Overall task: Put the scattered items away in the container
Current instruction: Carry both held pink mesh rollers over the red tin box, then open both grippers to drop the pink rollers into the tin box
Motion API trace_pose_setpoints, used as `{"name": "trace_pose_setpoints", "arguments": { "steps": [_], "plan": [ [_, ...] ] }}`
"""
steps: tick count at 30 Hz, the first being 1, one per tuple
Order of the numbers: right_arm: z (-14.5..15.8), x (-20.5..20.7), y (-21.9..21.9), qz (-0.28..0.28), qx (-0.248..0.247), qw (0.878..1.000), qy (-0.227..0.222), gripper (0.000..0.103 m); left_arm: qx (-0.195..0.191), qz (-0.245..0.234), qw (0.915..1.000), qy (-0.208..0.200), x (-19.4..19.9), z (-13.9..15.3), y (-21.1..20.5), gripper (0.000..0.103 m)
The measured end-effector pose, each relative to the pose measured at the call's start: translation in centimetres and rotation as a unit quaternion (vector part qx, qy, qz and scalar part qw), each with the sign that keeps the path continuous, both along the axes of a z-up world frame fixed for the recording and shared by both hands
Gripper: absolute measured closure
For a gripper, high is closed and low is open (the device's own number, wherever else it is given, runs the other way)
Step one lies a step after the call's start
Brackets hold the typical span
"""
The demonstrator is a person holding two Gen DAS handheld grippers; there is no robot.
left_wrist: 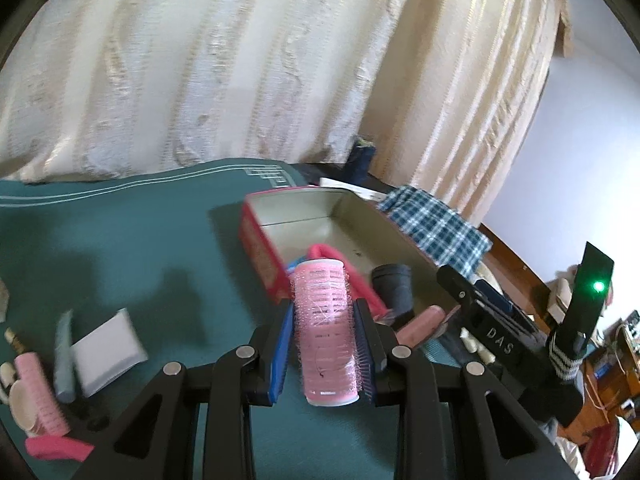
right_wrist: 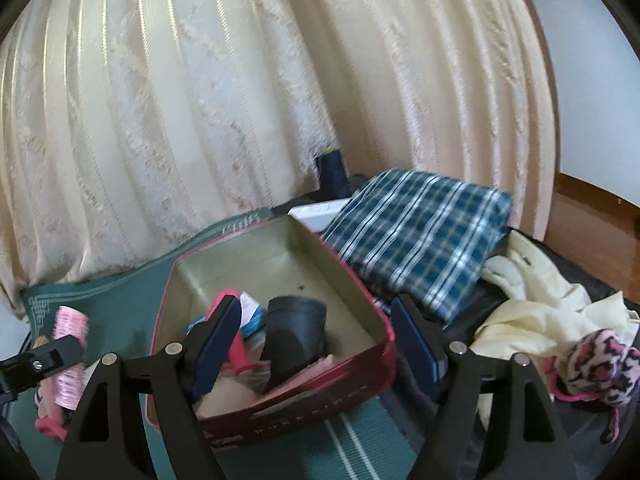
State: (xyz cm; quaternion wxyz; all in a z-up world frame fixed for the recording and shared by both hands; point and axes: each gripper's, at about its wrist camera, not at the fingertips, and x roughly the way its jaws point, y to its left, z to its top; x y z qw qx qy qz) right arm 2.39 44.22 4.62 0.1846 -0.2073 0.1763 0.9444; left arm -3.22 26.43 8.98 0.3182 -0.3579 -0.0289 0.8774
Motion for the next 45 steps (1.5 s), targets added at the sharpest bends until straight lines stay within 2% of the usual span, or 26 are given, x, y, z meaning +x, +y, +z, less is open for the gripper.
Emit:
{"name": "trace_pose_setpoints", "arguments": {
  "steps": [7,13,14,15,17,33,45],
  "plan": [
    [-0.1,0.2,0.7,-0.006,-0.014,1.0,0.008,0.023,-0.003,-0.035,0.9994,0.004,-0.8,-0.5,4.3,0.072],
    [-0.1,0.2,0.6,-0.002,-0.011,1.0,0.011,0.023,-0.005,-0.045,0.999,0.004,-1.9,-1.6,6.3,0.072],
    [-0.1,0.2,0.5,-0.001,-0.012,1.0,0.01,0.023,-0.004,-0.046,0.9989,0.003,-2.1,-1.8,6.4,0.069],
    [-0.1,0.2,0.5,0.0,-0.012,1.0,0.01,0.023,-0.003,-0.044,0.999,0.0,-2.3,-1.9,6.4,0.055],
    [-0.1,0.3,0.4,0.0,-0.009,1.0,0.011,0.022,0.007,-0.036,0.9993,-0.002,-2.5,-2.0,6.2,0.037],
    [-0.3,0.2,0.6,-0.004,-0.011,1.0,0.005,0.022,-0.003,-0.011,0.9999,0.01,-1.8,-1.3,4.3,0.037],
    [-0.6,-0.1,0.6,-0.004,-0.005,1.0,-0.001,0.022,0.0,0.021,0.9995,0.023,0.0,0.6,-0.5,0.037]
  ]
}}
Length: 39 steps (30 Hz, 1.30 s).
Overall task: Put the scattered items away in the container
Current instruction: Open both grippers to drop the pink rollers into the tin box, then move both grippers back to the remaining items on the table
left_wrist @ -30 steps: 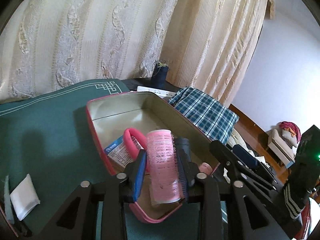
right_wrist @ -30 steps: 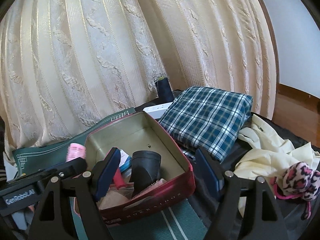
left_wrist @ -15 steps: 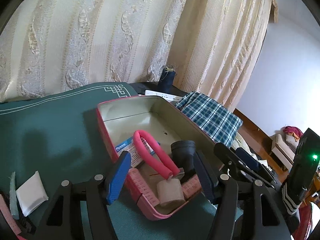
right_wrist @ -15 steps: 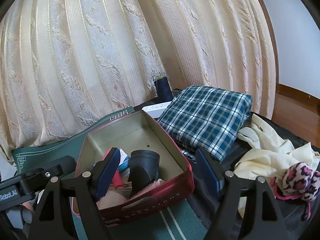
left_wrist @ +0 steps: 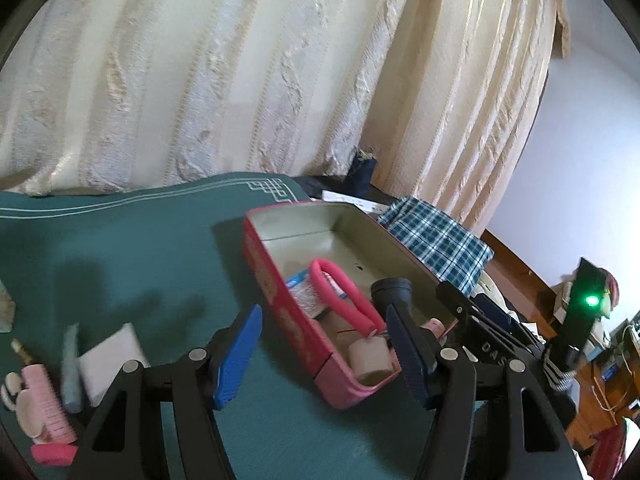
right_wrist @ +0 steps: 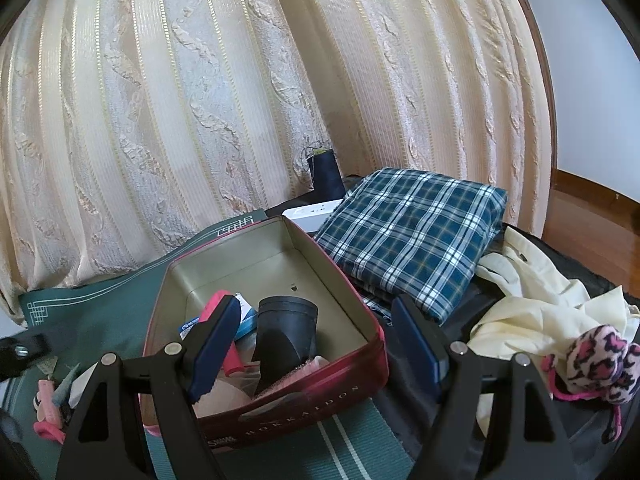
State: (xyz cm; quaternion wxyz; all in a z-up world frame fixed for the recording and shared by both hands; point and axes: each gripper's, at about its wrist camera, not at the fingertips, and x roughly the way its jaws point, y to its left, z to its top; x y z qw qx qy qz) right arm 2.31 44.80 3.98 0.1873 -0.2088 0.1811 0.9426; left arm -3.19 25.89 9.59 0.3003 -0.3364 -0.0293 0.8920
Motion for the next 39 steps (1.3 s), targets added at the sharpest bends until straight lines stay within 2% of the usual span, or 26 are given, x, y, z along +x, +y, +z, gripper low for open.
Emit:
{"name": "trace_pose_setpoints", "arguments": {
  "steps": [9,16,22,25,31,39],
  "plan": [
    [0.0,-0.4,-0.6,0.002,0.018,1.0,-0.006,0.022,0.0,0.064,0.9979,0.01,1.9,1.2,-8.2,0.037],
    [-0.2,-0.9,-1.3,-0.001,0.04,0.999,-0.02,0.022,0.0,0.13,0.9915,-0.008,2.6,0.1,-15.6,0.037],
    [0.1,-1.2,-3.3,0.009,0.086,0.996,-0.033,0.022,0.008,0.18,0.9832,-0.03,3.2,-1.4,-21.4,0.037],
    [0.8,-0.6,-4.7,0.03,0.078,0.996,-0.033,0.022,-0.004,0.187,0.9813,-0.045,3.5,-2.8,-22.9,0.037],
    [1.9,1.3,-9.3,0.09,0.071,0.993,-0.025,0.022,0.001,0.187,0.9797,-0.072,2.9,-5.1,-23.8,0.037],
    [0.8,1.6,-14.2,0.174,0.035,0.983,-0.051,0.022,0.007,0.187,0.9779,-0.094,1.9,-7.1,-24.1,0.037]
  ]
}}
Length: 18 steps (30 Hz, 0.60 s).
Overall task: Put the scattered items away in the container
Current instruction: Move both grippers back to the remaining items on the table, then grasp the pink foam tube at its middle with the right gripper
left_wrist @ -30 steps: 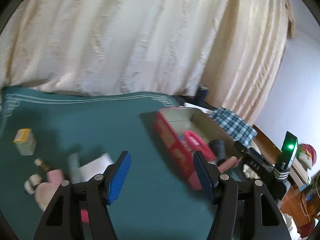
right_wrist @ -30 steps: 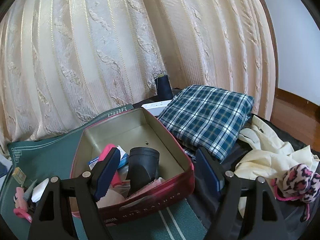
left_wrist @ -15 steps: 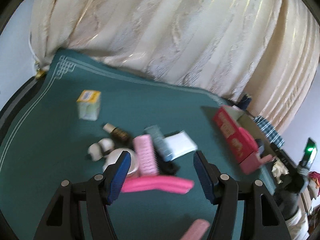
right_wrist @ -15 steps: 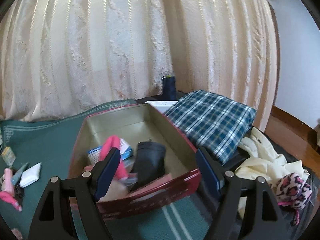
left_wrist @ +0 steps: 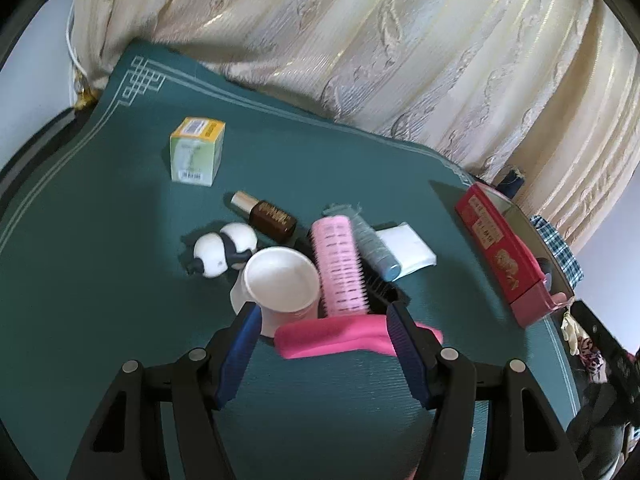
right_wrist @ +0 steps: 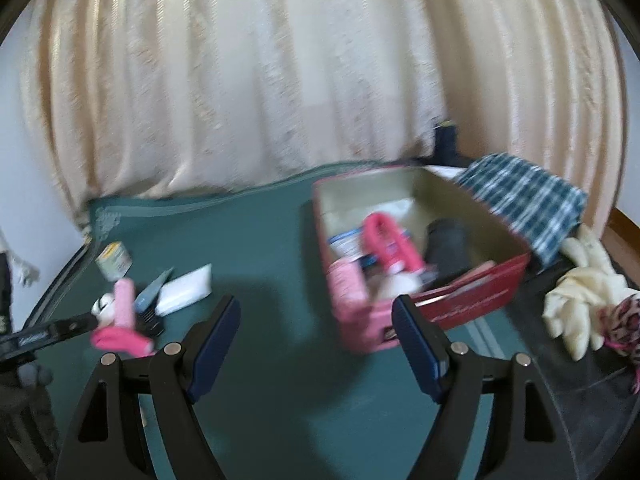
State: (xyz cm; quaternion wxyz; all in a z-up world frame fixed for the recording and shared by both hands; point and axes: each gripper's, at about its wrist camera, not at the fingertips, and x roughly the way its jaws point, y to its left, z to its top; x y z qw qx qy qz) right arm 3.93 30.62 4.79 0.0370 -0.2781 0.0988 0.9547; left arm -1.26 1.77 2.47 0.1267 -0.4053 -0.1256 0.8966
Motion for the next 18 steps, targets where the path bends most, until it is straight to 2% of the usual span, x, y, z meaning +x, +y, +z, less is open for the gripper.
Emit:
{"name": "trace_pose_setpoints", "arguments": {
  "steps": [7,18],
  "plan": [
    [-1.1,-0.4,-2.6,0.029,-0.001,0.999,-0.02,0.022,0.011,-0.013,0.9998,-0.004,-0.1,-0.5,0.3,0.037],
    [-1.9,-0.4,-3.6,0.04,-0.004,0.999,-0.03,0.022,0.022,-0.016,0.9994,-0.02,-1.3,-1.5,1.2,0.036]
  ]
}}
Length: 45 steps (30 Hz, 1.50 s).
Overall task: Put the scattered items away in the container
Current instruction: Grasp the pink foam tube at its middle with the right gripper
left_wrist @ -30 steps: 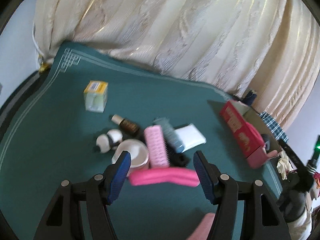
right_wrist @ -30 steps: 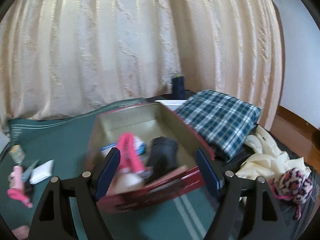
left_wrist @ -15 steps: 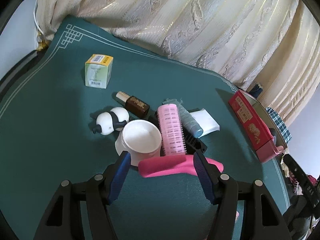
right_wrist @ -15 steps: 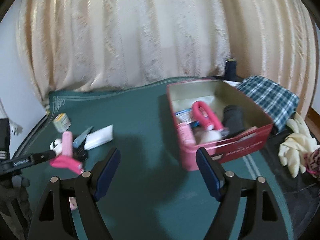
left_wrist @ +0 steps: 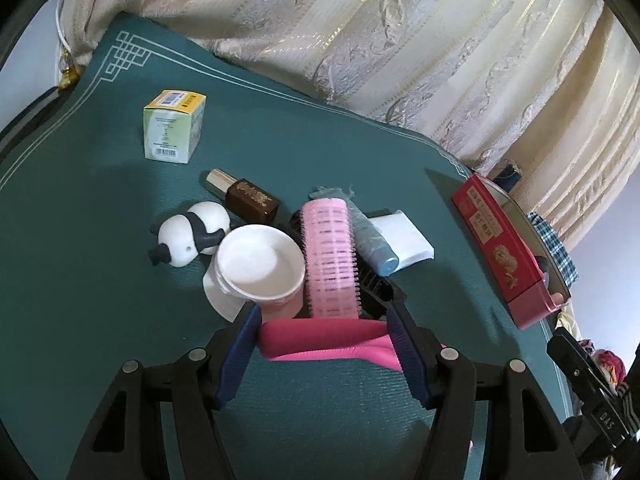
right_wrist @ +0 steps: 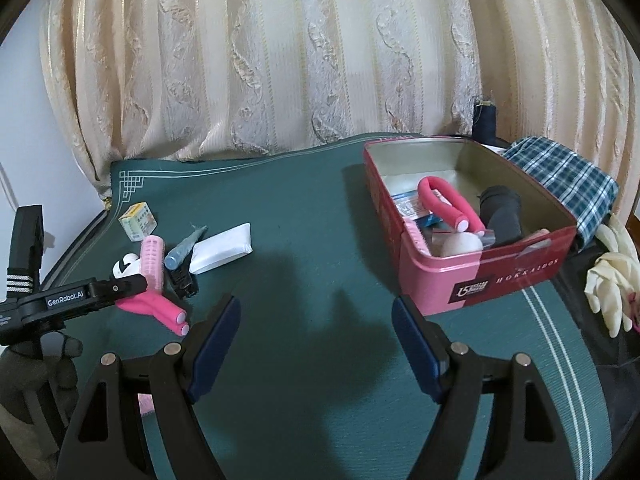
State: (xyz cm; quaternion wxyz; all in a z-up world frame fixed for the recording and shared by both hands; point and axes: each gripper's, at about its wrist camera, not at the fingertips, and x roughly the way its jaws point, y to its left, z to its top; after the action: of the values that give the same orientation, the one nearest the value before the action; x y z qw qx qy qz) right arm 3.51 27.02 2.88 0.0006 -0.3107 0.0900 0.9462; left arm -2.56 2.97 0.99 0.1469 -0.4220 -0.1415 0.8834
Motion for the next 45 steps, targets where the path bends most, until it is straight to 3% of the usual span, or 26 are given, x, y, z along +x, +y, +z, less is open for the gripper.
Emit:
{"name": "trace_pose_setpoints", "arguments": {
  "steps": [9,17,23,28,32,35,39,45],
  "plan": [
    [-0.8,-0.3,0.5,0.001,-0.015,1.0,-0.008,0.022,-0.004,-0.01,0.9999,-0.006,-0.5,-0.2,1.0,0.036],
    [-0.9,-0.5,0.6,0.017,-0.027,0.999,-0.012,0.022,-0.012,-0.09,0.9958,-0.01,0.3,-0.7,5.2,0.036],
    [-0.4,-0.7,-1.2,0.075,-0.026,0.997,-0.019,0.022,0.023,-0.079,0.9965,-0.008,0.4,0.0,3.8,0.036],
    [-0.4,-1.9,-4.9,0.18,-0.014,0.983,-0.043,0.022,0.024,-0.061,0.9979,0.004,1.8,1.0,1.5,0.036],
    [-1.3,-3.6,-8.4,0.261,0.023,0.961,-0.083,0.022,0.016,-0.052,0.9985,0.007,3.2,1.2,0.0,0.036],
    [-1.9,-4.7,-10.1,0.286,0.057,0.952,-0.098,0.022,0.011,-0.046,0.9989,0.006,3.8,1.0,-0.7,0.036],
    [-3.3,-6.4,-11.0,0.282,0.074,0.948,-0.128,0.022,0.005,-0.043,0.9991,0.003,4.2,0.6,-1.0,0.036],
    [-3.9,-7.1,-10.9,0.268,0.094,0.95,-0.133,0.048,-0.007,-0.044,0.999,-0.004,4.7,0.2,-1.0,0.036]
  ]
}}
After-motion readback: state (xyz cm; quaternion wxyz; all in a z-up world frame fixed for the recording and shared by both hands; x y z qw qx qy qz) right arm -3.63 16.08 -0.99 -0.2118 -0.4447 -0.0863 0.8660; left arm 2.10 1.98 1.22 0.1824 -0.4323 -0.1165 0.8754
